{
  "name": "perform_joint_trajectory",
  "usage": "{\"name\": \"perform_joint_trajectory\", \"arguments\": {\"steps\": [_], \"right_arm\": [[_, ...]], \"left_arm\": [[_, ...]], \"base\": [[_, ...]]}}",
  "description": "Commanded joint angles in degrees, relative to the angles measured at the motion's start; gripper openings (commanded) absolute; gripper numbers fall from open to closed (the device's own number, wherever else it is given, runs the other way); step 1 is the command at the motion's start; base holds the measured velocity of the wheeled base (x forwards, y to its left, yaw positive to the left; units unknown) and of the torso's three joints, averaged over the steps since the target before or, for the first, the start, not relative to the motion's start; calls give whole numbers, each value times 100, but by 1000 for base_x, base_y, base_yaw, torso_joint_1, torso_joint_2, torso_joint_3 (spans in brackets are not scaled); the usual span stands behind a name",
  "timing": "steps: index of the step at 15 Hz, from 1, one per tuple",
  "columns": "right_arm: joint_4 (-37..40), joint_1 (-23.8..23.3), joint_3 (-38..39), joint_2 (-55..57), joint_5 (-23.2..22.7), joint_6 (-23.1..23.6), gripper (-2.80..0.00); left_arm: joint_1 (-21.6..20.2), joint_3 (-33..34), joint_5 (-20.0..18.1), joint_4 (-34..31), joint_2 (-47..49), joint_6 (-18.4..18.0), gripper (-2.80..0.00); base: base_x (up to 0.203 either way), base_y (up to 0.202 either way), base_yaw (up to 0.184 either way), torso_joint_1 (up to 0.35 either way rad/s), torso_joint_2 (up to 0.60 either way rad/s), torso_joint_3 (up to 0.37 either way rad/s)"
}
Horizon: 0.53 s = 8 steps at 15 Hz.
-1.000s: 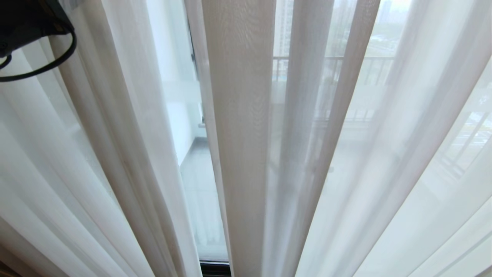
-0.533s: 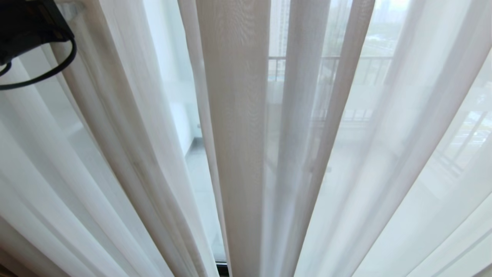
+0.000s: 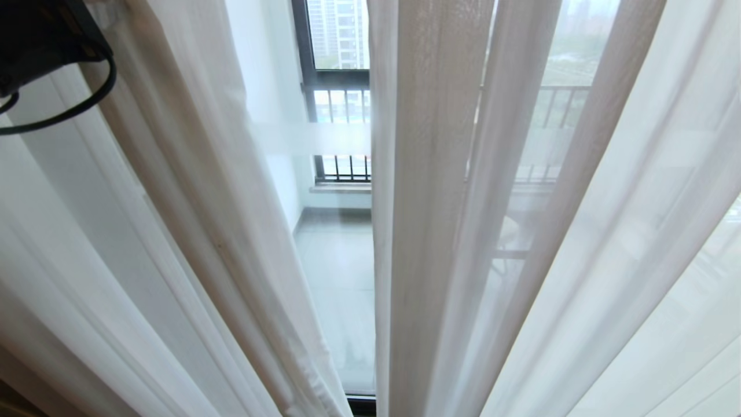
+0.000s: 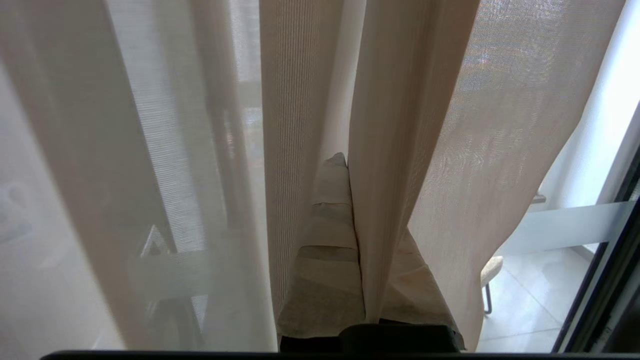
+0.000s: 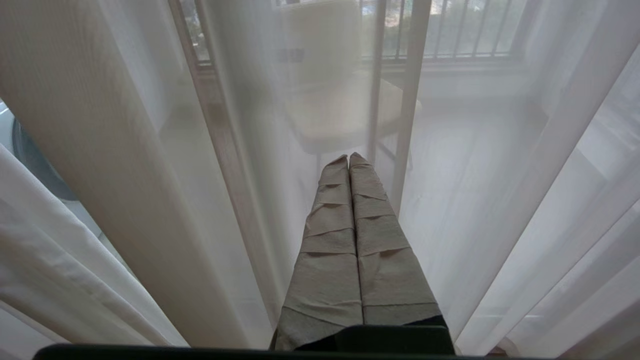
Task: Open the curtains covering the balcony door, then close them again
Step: Pull the inner curtains open on both sides
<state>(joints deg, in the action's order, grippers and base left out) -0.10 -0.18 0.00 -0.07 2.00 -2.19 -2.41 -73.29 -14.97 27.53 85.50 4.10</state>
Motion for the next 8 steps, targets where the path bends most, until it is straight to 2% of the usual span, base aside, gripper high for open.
{"name": "perform_joint_trajectory", "arguments": {"steps": [1, 8], "right_arm": [[-7, 1, 0, 7, 2, 0, -280], [1, 1, 0, 7, -5, 0, -280]], "left_arm": [[-5, -1, -6, 7, 28, 3, -280], [-14, -10, 3, 7, 10, 3, -280]], "base": [[0, 190, -1, 3, 12, 7], [0, 191, 2, 2, 1, 2]]}}
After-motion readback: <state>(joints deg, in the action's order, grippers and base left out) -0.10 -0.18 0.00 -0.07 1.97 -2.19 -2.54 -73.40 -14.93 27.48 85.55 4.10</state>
